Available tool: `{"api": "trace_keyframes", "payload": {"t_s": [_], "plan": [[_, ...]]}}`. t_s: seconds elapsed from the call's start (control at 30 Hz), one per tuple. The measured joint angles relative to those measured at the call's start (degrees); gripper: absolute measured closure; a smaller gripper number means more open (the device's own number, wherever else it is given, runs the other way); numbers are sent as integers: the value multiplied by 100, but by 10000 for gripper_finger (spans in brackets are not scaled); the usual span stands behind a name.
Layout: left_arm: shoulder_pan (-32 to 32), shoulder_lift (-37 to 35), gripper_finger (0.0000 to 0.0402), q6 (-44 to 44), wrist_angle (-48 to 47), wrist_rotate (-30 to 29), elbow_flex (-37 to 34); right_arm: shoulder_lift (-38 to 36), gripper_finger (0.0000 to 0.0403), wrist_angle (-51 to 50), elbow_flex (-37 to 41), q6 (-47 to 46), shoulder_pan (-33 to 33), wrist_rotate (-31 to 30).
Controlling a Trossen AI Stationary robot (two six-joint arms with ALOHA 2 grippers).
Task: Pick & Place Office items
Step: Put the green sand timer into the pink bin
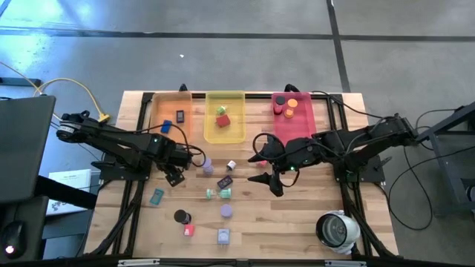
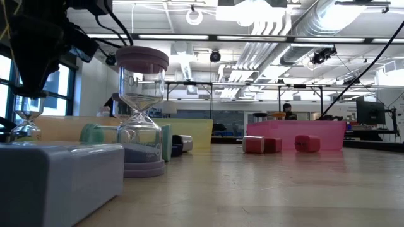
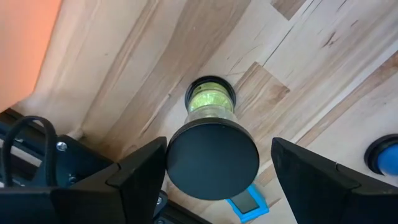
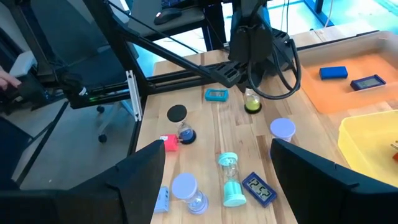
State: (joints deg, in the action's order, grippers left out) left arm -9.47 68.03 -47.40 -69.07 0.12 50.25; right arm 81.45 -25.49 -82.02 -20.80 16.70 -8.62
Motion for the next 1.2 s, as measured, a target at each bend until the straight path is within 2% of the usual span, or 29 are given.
{"api": "trace_keyframes", "payload": {"t_s": [0.23, 0.93, 1.03, 1.2], "plan": [[-2, 2, 122, -44, 391, 33, -277, 0, 121, -3, 0, 26, -29, 2], [-2, 0, 123, -157, 399, 33, -455, 0, 121, -20, 0, 4, -27, 2], [-2, 0, 136, -153, 397, 34, -473, 0, 121, -20, 0, 4, -27, 2], [-2, 0, 182, -173, 404, 33, -473, 0, 121, -49, 0, 4, -26, -20]]}}
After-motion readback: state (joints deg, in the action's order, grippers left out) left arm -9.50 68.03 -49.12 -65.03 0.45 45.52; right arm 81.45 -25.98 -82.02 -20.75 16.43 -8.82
